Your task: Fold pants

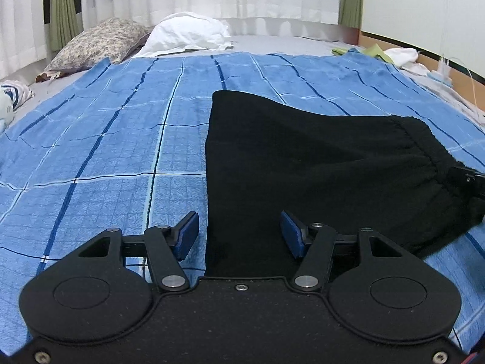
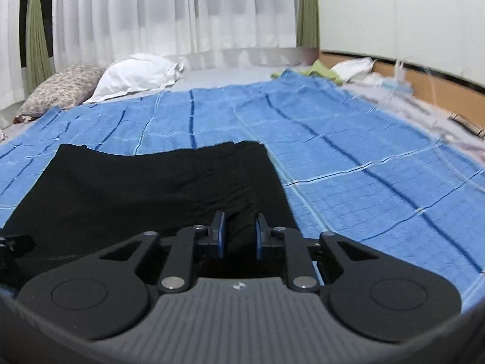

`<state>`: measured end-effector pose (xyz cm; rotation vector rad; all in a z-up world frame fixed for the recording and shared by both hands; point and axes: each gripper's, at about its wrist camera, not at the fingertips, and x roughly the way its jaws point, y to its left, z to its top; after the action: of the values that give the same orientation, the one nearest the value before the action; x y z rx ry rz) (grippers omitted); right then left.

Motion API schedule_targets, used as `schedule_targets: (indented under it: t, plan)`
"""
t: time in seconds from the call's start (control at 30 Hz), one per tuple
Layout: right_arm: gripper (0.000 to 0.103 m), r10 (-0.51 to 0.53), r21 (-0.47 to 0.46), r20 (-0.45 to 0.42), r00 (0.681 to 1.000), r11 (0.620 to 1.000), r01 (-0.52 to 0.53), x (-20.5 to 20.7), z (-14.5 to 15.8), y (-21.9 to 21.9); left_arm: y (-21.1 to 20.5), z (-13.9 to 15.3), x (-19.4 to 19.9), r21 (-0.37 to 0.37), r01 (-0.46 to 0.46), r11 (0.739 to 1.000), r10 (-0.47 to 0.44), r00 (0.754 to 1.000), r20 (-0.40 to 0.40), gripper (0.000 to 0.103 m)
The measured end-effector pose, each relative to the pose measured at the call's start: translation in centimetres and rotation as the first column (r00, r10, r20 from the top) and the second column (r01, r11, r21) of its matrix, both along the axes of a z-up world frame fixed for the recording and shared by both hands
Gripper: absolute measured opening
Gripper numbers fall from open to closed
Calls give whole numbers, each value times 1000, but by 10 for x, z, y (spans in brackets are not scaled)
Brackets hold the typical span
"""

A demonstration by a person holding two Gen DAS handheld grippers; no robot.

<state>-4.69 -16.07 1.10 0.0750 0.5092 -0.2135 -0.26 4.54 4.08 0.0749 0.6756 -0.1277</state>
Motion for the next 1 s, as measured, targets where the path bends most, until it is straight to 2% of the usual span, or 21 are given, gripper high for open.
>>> schedule_targets:
  t: [0.03, 0.1, 0.17, 0.23, 0.33, 0.43, 0.53, 0.6, 0.63, 0.67, 0.77, 0.83, 0.87, 0.9, 0.93, 0.97, 1.0]
  plan:
    - [27, -2, -13, 4, 1000, 1000, 2, -2, 0, 0, 0, 1, -2, 7, 1, 1000, -1, 1000, 4, 58]
    - [49, -3, 5, 0, 1000, 1000, 3, -5, 0, -2, 0, 1, -5, 38, -3, 999, 2, 1000, 17, 58]
    - [61, 1, 81, 4, 1000, 997, -1, -7, 0, -8, 2, -1, -5, 60, -11, 998, 10, 1000, 22, 59]
    - [73, -11, 147, 1, 1000, 989, 10, -10, -1, -14, 6, -3, -4, 47, -12, 999, 11, 1000, 18, 60]
    - [77, -12, 184, -16, 1000, 983, 15, -7, -6, -18, 8, -3, -4, 39, -16, 999, 15, 1000, 18, 63]
    - [82, 17, 231, -57, 998, 973, -4, 12, -14, -21, 10, -5, -3, 20, -21, 1000, 21, 1000, 10, 63]
    - [86, 23, 225, -68, 997, 974, -7, 36, -19, -20, 11, -5, -3, 14, -24, 1000, 24, 1000, 7, 63]
    - [83, 66, 258, -86, 994, 965, -42, 52, -18, -21, 11, -6, -3, 17, -27, 999, 27, 1000, 8, 63]
    - [73, 62, 263, -93, 994, 964, -35, 57, -17, -21, 12, -6, -3, 22, -30, 999, 30, 1000, 9, 63]
    - [50, 49, 255, -97, 994, 967, -22, 58, -14, -21, 12, -6, -3, 25, -35, 999, 34, 999, 11, 63]
    - [26, 40, 269, -55, 998, 963, -24, 44, -2, -24, 12, -6, -4, 8, -28, 1000, 28, 1000, 2, 63]
    - [25, 9, 107, -14, 1000, 994, -7, 26, 6, -8, 11, -7, -5, -16, -3, 1000, 3, 1000, -14, 64]
    - [25, -7, -27, 16, 1000, 1000, 8, 16, 7, 5, 10, -8, -6, -21, 5, 1000, -5, 1000, -16, 64]
    - [25, -7, -110, 12, 1000, 994, 8, 13, 2, 13, 8, -9, -6, -27, 15, 1000, -15, 1000, -17, 64]
    - [27, -3, -146, -28, 1000, 989, -1, 16, -4, 15, 6, -9, -7, -23, 14, 1000, -14, 1000, -15, 64]
    - [31, -7, -136, -73, 997, 991, -3, 22, -12, 11, 5, -9, -8, -18, 11, 1000, -11, 1000, -12, 64]
    - [32, -13, -110, -80, 997, 994, 4, 23, -16, 7, 4, -8, -8, -14, 9, 1000, -9, 1000, -10, 64]
